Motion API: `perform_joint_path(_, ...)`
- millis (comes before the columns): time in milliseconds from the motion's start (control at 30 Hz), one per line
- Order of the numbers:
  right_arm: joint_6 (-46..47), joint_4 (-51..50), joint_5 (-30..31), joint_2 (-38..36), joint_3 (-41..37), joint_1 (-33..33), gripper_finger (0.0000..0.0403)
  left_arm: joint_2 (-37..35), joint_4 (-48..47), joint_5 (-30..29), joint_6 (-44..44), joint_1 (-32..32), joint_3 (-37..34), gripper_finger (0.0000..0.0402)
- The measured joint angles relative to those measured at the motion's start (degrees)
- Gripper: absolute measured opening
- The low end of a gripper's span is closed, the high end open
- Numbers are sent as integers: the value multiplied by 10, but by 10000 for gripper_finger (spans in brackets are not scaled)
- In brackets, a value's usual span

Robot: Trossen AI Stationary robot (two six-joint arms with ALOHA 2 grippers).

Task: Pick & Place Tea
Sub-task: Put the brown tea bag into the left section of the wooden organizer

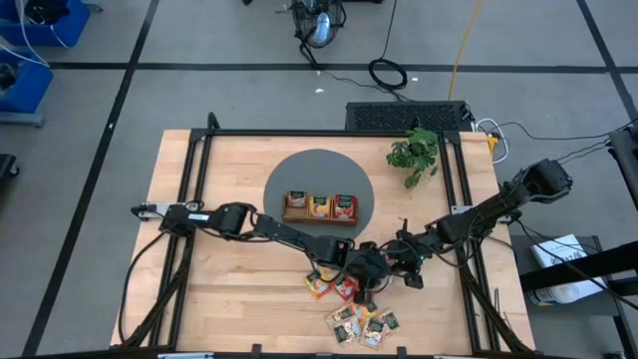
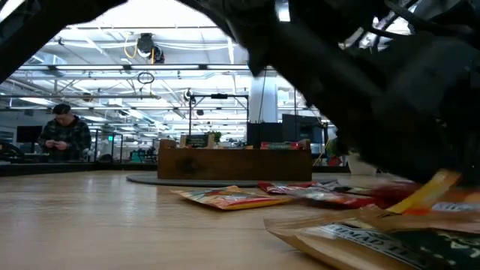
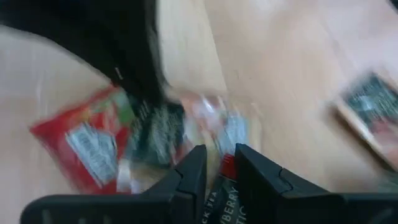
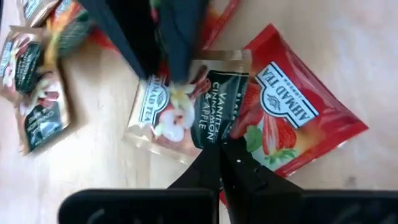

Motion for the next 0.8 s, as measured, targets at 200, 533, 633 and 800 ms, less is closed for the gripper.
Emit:
perform_joint_path(200,0,0,1,-23,0,0,0,-85,-132,-23,58,-37,1,88)
perform_joint_path(533,-23,-8,37,-77,31,6,0,-203,-359,-229,57,-116,-6,88)
perform_joint_path(633,-52,-22,57,-85,57,9,0,-252,-353,-284,45,-138,-79,88)
perform_joint_path(800,-106,-108,103,-78,136,6,0,-374,-214,-350,-18,-160,-297,88)
